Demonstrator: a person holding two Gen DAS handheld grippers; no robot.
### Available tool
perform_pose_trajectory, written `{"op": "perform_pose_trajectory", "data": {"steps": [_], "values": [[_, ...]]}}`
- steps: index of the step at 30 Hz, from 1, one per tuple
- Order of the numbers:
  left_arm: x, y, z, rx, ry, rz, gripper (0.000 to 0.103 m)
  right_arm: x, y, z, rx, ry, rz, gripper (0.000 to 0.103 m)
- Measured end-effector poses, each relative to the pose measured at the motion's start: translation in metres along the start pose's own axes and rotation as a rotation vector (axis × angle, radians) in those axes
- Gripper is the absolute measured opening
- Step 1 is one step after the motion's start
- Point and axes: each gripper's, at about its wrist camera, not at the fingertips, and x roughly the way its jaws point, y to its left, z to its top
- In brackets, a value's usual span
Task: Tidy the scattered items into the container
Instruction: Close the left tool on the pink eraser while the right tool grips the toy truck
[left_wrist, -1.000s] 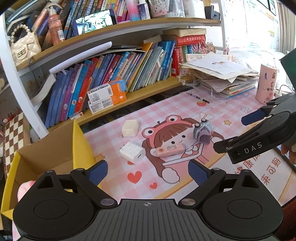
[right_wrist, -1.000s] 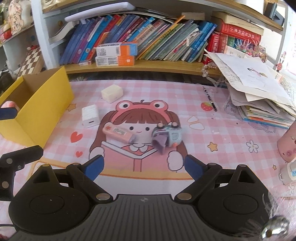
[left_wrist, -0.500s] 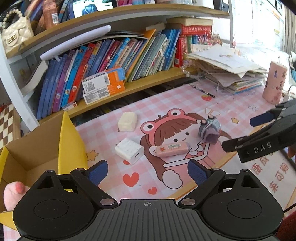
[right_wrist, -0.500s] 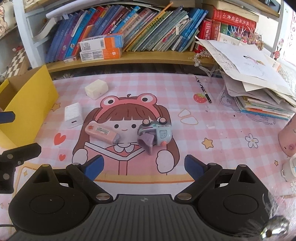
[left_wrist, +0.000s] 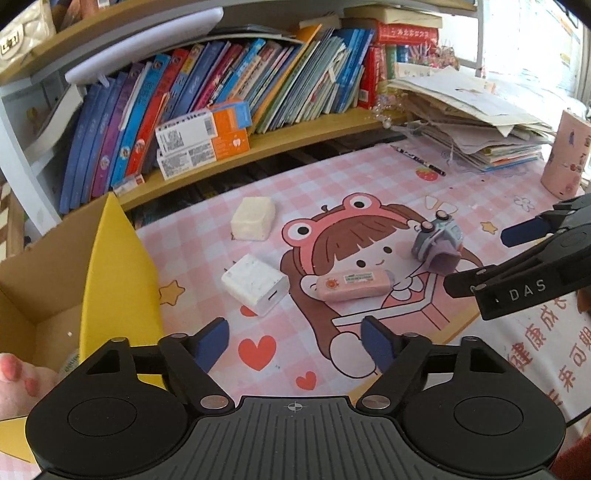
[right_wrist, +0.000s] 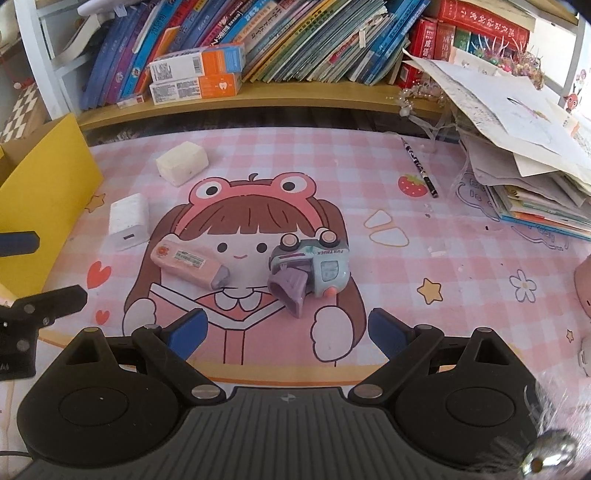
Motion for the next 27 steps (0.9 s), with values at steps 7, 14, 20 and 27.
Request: {"op": "perform_pose_trajectory", "data": {"steps": [7, 14, 20, 27], "values": [[0.017, -0.012, 0.006, 0.043, -0.01, -0.031, 0.077, 0.012, -0.008, 0.003, 0.013, 0.003, -0.014, 0.094], [0.041, -0.025, 0.01, 0.097, 0.015, -0.055, 0.068, 0.025, -0.014, 0.008, 0.02, 0.004, -0.026, 0.094], [0.061, -0.032, 0.014, 0.135, 0.037, -0.073, 0.068, 0.036, -0.015, 0.016, 0.01, 0.003, -0.032, 0.094], [0.078, -0.035, 0.019, 0.159, 0.044, -0.097, 0.068, 0.045, -0.016, 0.023, -0.005, 0.005, -0.037, 0.094]]}}
